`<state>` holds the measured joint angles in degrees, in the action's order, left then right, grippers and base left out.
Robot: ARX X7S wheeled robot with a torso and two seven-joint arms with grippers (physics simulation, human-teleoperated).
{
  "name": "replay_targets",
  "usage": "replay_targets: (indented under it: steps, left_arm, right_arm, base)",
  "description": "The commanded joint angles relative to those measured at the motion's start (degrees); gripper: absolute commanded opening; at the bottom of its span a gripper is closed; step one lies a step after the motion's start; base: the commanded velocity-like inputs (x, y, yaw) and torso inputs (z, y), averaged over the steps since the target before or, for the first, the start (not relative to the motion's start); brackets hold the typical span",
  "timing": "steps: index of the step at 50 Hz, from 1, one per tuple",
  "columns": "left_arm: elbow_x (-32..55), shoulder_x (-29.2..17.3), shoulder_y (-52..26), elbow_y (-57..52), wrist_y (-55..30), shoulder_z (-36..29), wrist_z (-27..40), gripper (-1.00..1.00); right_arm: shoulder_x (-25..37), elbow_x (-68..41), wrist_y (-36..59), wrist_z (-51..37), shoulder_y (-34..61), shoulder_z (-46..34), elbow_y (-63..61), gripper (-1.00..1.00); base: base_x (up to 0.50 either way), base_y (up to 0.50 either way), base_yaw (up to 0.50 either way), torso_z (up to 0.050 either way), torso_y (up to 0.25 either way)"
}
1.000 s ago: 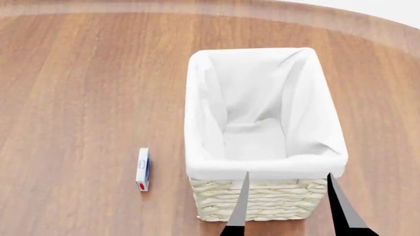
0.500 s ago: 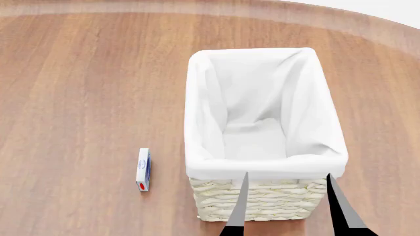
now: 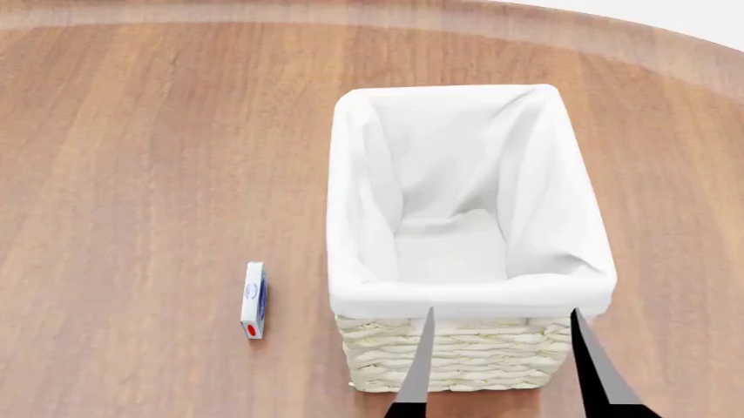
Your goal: Pick up the ketchup, and put it in the basket.
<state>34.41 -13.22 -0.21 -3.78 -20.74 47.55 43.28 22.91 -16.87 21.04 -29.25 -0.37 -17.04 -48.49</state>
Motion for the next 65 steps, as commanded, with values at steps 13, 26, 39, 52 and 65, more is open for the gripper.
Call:
replay_targets:
  steps: [13,26,39,52,65]
  left_arm:
    - [0.5,0.4,-0.8,3.8,1.4,2.3,-2.6,1.0]
    - [0.2,-0.3,-2.2,7.1,1.9,1.8,-3.0,1.0]
    - [-1.0,-0.8,-3.3,9.7,2.8,0.6,-3.4,1.0]
    - [-0.7,-0.3,-2.2,8.2,3.6,1.1,-3.8,-1.0]
    - [-0.9,-0.7,-1.2,5.4,2.8,-0.3,-4.3,-1.0]
  right_arm:
    - [-1.0,1.0,0.0,1.6,0.2,0.5,0.9,1.0]
    - [-0.8,0.8,0.4,1.3,0.6,0.2,0.9,1.0]
    - [-0.6,0.6,0.1,1.1,0.6,0.1,1.1,1.0]
    - [-0.5,0.6,0.0,0.9,0.7,-0.4,1.4,1.0]
    - [-0.4,0.5,0.1,0.7,0.9,-0.9,1.2,1.0]
  base:
    - [0.0,0.0,0.0,0.0,0.0]
    - [0.0,0.0,0.0,0.0,0.0]
    - [0.0,0.0,0.0,0.0,0.0]
    - [0.0,0.0,0.0,0.0,0.0]
    - [0.0,0.0,0.0,0.0,0.0]
